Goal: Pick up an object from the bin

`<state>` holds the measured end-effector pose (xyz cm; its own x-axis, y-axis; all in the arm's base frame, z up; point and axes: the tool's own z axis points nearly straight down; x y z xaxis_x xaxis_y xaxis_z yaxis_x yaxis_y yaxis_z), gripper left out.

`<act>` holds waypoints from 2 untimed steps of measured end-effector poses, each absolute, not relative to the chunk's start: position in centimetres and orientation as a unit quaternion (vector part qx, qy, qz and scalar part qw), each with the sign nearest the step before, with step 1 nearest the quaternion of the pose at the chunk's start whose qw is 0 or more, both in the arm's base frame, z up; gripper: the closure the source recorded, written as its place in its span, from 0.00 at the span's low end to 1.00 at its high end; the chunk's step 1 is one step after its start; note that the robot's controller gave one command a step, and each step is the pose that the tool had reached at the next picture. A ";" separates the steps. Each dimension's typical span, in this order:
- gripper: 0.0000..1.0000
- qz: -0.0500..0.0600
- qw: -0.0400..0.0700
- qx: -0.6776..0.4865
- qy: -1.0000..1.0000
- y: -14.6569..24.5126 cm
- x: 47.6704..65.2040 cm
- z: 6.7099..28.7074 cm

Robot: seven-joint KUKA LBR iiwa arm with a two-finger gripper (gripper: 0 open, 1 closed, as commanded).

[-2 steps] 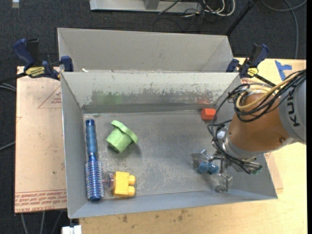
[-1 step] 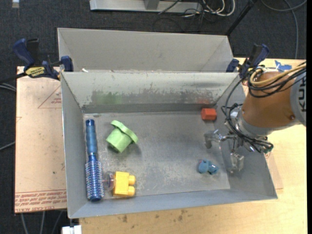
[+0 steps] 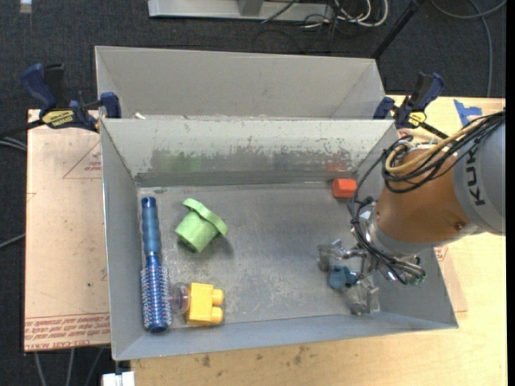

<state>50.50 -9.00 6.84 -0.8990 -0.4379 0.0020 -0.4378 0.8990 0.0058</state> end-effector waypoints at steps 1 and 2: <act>0.00 0.001 -0.003 0.206 -0.979 -14.2 54.0 7.0; 0.00 -0.002 0.000 0.189 -0.982 -9.6 50.1 7.0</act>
Offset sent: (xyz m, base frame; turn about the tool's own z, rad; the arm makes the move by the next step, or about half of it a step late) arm 0.0325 -0.0500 0.0016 0.0328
